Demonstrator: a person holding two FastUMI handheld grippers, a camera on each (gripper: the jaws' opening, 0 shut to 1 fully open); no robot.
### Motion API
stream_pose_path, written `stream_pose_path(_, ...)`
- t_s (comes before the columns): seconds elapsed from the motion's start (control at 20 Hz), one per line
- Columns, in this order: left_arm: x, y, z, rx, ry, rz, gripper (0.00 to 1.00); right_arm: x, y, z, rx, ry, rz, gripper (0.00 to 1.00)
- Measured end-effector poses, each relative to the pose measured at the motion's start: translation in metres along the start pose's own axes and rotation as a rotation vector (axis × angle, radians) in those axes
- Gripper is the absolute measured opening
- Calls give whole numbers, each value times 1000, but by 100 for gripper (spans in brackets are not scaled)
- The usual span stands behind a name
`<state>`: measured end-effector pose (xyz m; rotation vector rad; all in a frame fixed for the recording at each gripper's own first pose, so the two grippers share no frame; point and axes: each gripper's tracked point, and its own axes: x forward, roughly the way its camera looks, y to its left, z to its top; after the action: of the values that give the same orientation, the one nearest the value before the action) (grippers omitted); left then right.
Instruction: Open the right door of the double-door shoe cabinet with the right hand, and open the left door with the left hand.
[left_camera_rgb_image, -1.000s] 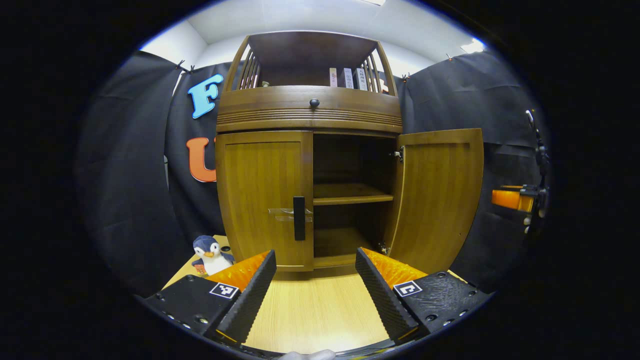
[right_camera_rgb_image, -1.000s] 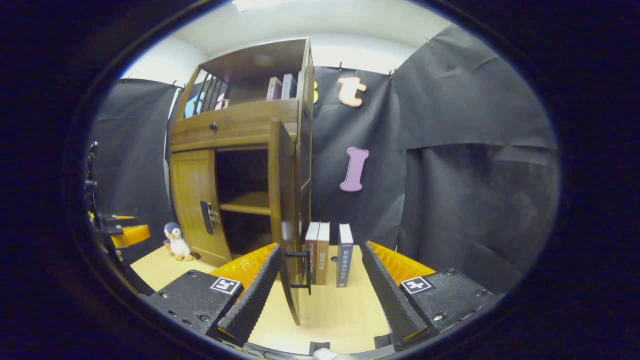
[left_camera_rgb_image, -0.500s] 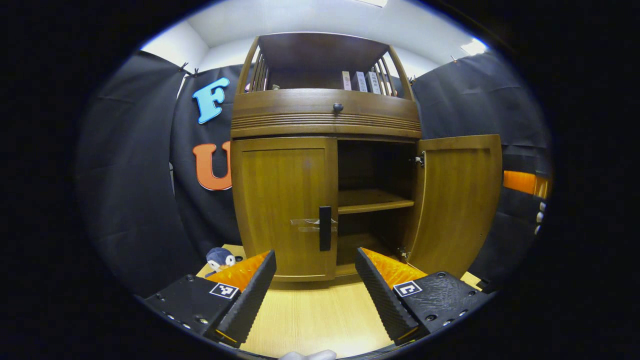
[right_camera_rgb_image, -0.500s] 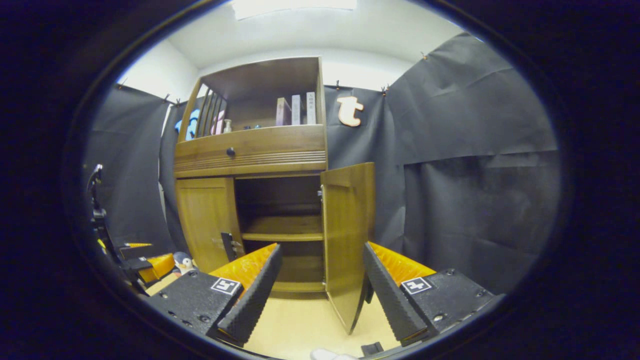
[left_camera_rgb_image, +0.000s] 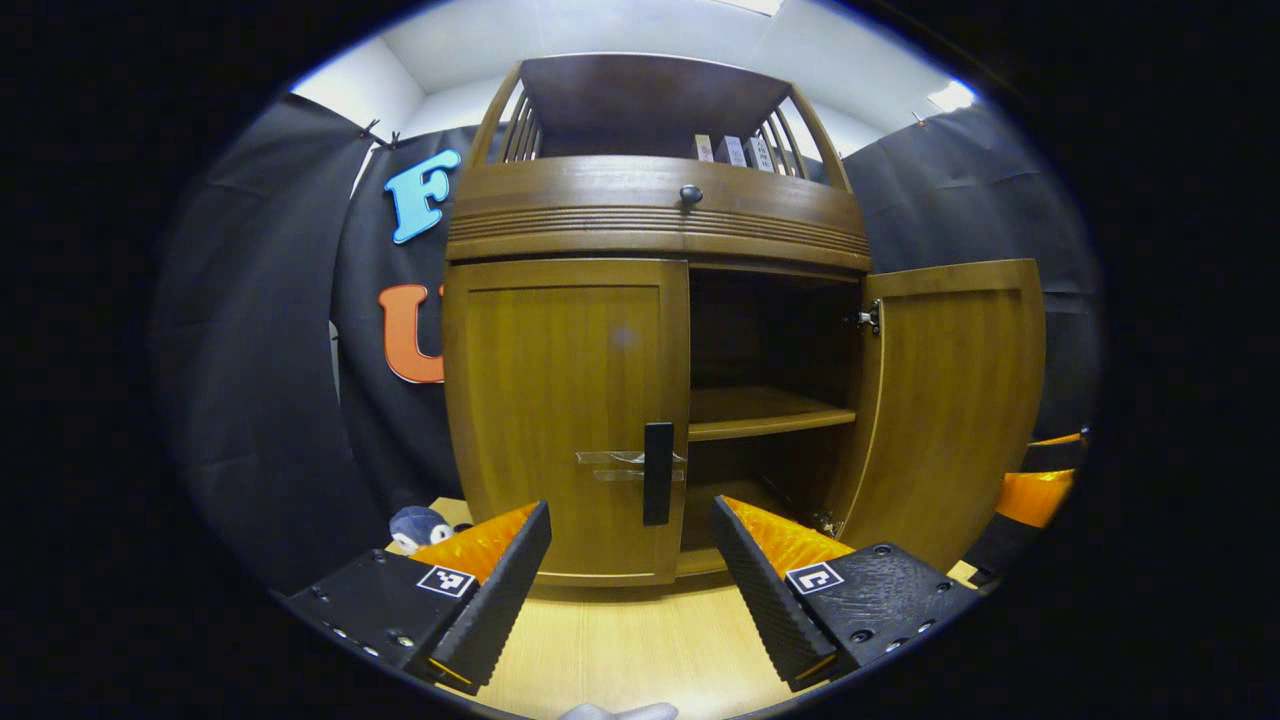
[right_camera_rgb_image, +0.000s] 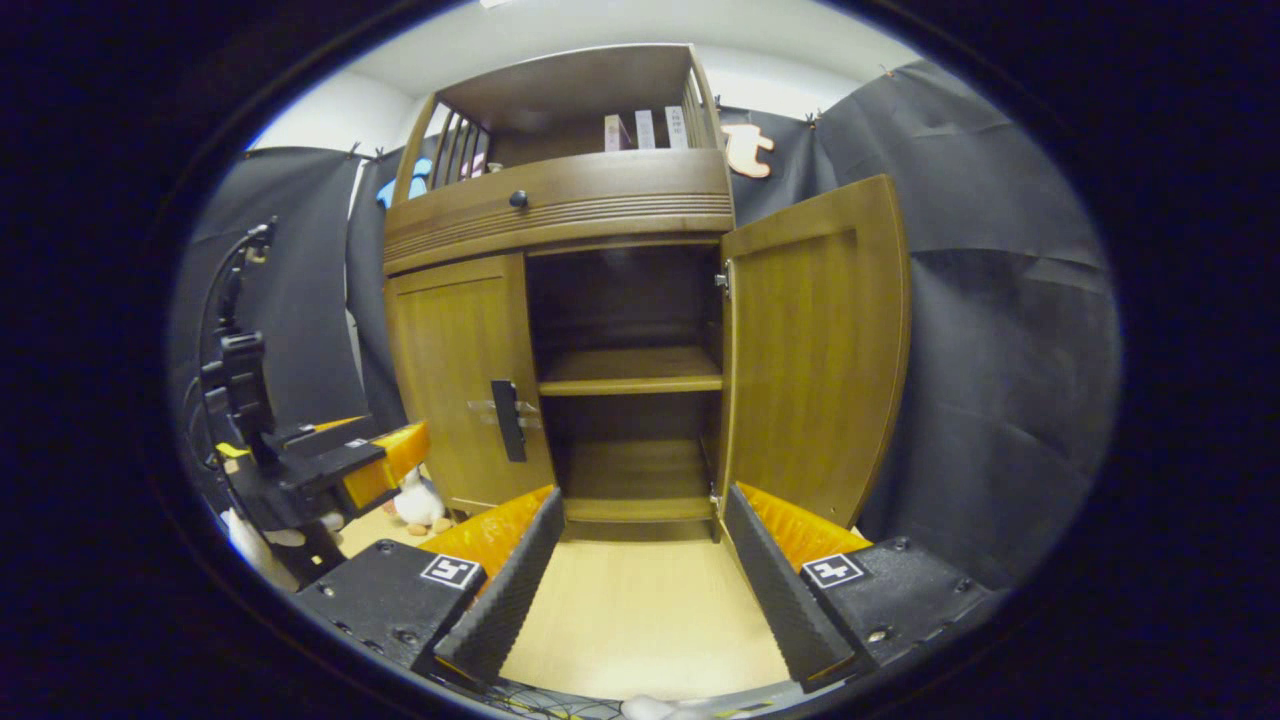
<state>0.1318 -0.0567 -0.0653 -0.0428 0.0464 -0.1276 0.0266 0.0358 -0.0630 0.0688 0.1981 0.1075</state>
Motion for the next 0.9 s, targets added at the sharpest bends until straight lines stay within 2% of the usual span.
stream_pose_path(0.15,42,-4,-4,4,-8,1,100,2,-5,11,-22,-5,-18,100)
stream_pose_path(0.25,70,-6,-11,8,7,-9,97,3,-4,17,-32,-2,-28,100)
stream_pose_path(0.3,85,-5,-14,12,6,-7,100,2,-5,18,-36,-1,-29,100)
stream_pose_path(0.4,113,-8,-22,11,13,-9,97,2,-6,21,-54,3,-41,100)
stream_pose_path(0.45,125,-8,-28,9,24,-5,89,1,-6,21,-64,6,-46,100)
stream_pose_path(0.5,134,-9,-32,3,27,-11,97,1,-7,21,-72,10,-51,100)
stream_pose_path(0.55,142,-13,-35,3,31,-20,97,-2,-9,20,-78,16,-52,100)
stream_pose_path(0.65,155,-18,-42,1,42,-30,77,-3,-12,18,-84,24,-59,100)
stream_pose_path(0.7,160,-19,-43,1,43,-29,82,-3,-14,16,-85,30,-61,100)
stream_pose_path(0.75,162,-17,-45,1,38,-24,80,-2,-14,13,-85,36,-63,100)
stream_pose_path(0.8,162,-15,-43,7,35,-12,88,1,-13,13,-85,40,-63,100)
stream_pose_path(0.9,173,-14,-44,13,29,3,55,-1,-14,12,-90,46,-63,100)
